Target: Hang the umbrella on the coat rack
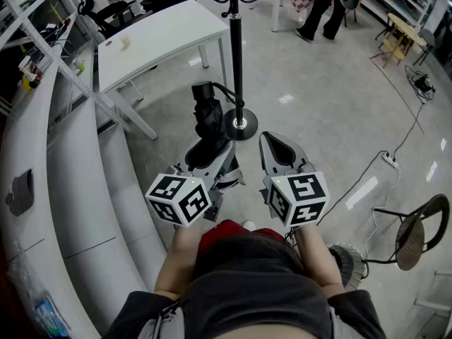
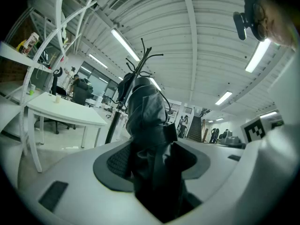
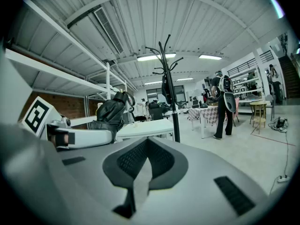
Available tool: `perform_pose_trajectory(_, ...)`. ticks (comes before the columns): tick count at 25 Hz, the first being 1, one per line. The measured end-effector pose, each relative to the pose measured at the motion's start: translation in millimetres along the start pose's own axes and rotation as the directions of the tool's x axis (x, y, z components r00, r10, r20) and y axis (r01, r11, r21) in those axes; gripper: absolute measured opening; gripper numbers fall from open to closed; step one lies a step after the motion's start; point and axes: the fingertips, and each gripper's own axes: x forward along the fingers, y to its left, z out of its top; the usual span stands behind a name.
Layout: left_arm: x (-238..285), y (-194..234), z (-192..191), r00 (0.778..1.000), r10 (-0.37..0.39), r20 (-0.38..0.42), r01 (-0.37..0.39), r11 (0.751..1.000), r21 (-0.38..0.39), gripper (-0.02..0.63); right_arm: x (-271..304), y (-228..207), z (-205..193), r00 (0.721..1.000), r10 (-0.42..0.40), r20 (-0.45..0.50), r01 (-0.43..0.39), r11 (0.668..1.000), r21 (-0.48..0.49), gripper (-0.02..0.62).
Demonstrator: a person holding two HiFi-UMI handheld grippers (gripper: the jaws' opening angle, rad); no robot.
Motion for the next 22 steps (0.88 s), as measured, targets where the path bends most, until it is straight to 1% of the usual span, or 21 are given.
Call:
perform_pose_trajectory(3, 5.4, 3.8, 1.8, 1.0, 0.011, 0.009, -0.011, 1.0, 0.007, 0.239, 6.0, -5.9, 1.5, 1.0, -0.002, 0.014, 0.001, 1.0, 0.01, 0.017)
perform_pose_trajectory(7, 4.7, 4.5, -5.6, 1.0, 0.03, -0.01, -0.03, 1.0, 0.003, 0.238, 0.2, -11.4, -8.1, 1.0, -0.007, 0.023, 0.005, 0.997, 0.071, 0.018)
perform_pose_trajectory(9, 7.1, 3.2, -2.5, 0.999, 0.036, -0.009, -0.036, 0.999, 0.012, 0.238, -1.8, -17.2, -8.5, 0.999, -0.016, 0.028, 0.013, 0.996, 0.091, 0.018)
perform_pose_trajectory(12, 10.8, 2.0, 9.8, 0.999, 0.037, 0.012, -0.037, 0.999, 0.024, 0.238, 0.0, -23.0, -3.4, 0.999, -0.018, 0.037, 0.014, 0.995, 0.098, 0.018)
perform_pose_trajectory(17, 11.8, 3.5, 23.8, 0.997, 0.063, 0.037, -0.065, 0.997, 0.048, 0.239, 0.8, -26.7, 5.2, 0.999, -0.013, 0.049, 0.009, 0.996, 0.091, 0.018)
perform_pose_trajectory(22, 13.3, 10.2, 31.8, 0.996, 0.074, 0.041, -0.076, 0.995, 0.063, 0.239, 7.0, -30.3, 14.0, 0.997, -0.005, 0.076, -0.002, 0.996, 0.088, 0.018)
